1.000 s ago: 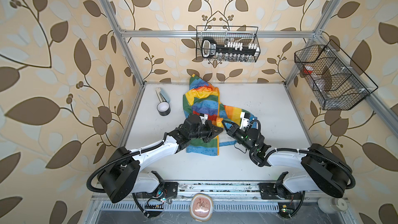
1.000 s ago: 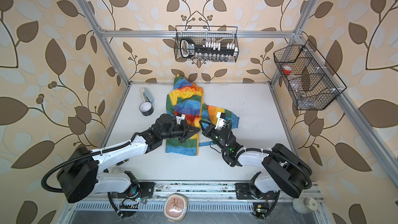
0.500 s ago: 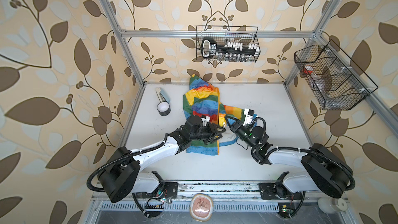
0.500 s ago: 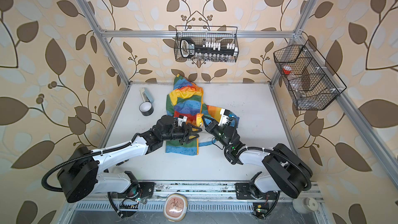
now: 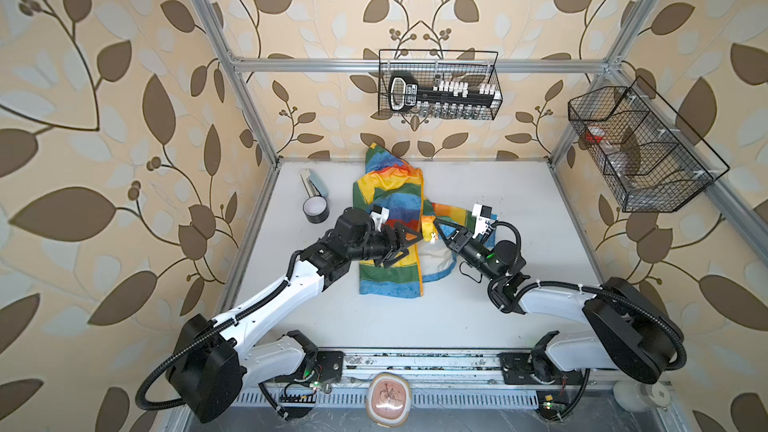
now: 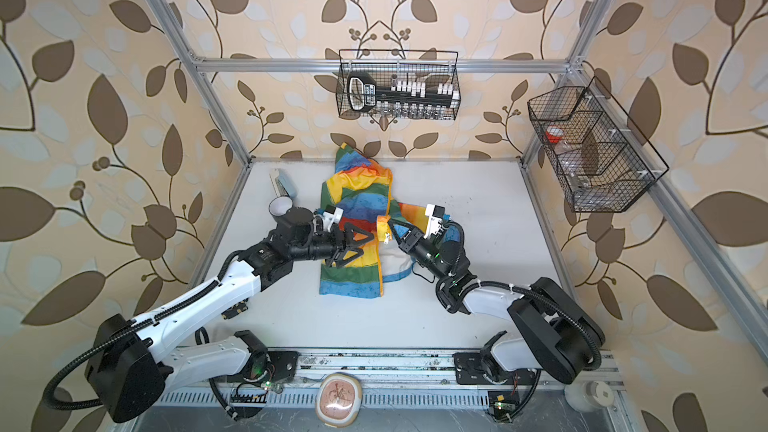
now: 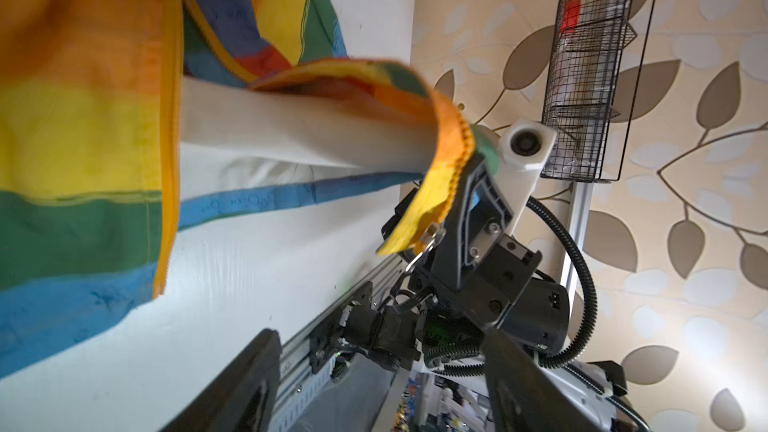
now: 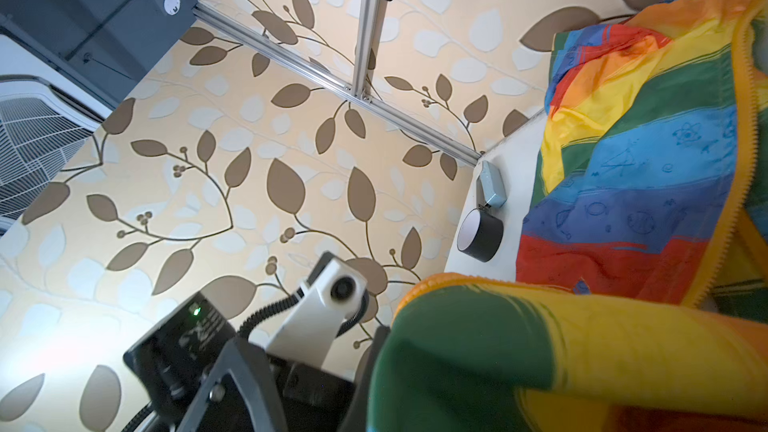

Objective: Zip up the jacket

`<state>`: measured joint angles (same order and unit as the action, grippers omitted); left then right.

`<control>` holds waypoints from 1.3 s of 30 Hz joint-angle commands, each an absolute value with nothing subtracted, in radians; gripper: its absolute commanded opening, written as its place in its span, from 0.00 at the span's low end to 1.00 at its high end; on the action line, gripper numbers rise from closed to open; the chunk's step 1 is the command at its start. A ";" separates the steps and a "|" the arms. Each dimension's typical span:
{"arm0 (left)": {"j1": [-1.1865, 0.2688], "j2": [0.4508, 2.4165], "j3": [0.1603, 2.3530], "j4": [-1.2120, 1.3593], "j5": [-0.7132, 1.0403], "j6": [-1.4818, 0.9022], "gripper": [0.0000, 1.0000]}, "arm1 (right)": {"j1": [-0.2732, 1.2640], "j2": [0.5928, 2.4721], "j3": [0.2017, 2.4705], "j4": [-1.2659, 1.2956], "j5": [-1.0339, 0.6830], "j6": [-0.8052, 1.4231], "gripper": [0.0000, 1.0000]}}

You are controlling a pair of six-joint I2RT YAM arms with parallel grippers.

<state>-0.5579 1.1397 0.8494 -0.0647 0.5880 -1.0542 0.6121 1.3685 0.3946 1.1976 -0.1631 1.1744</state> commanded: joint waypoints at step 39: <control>-0.555 1.541 1.002 0.539 0.825 -1.272 0.23 | 0.640 1.183 0.322 1.125 -0.284 1.180 0.00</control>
<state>-0.5552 1.5478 0.9478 0.5476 0.7921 -1.3182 0.6369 1.2121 0.3439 1.1084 -0.2604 1.1809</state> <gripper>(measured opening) 0.270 0.048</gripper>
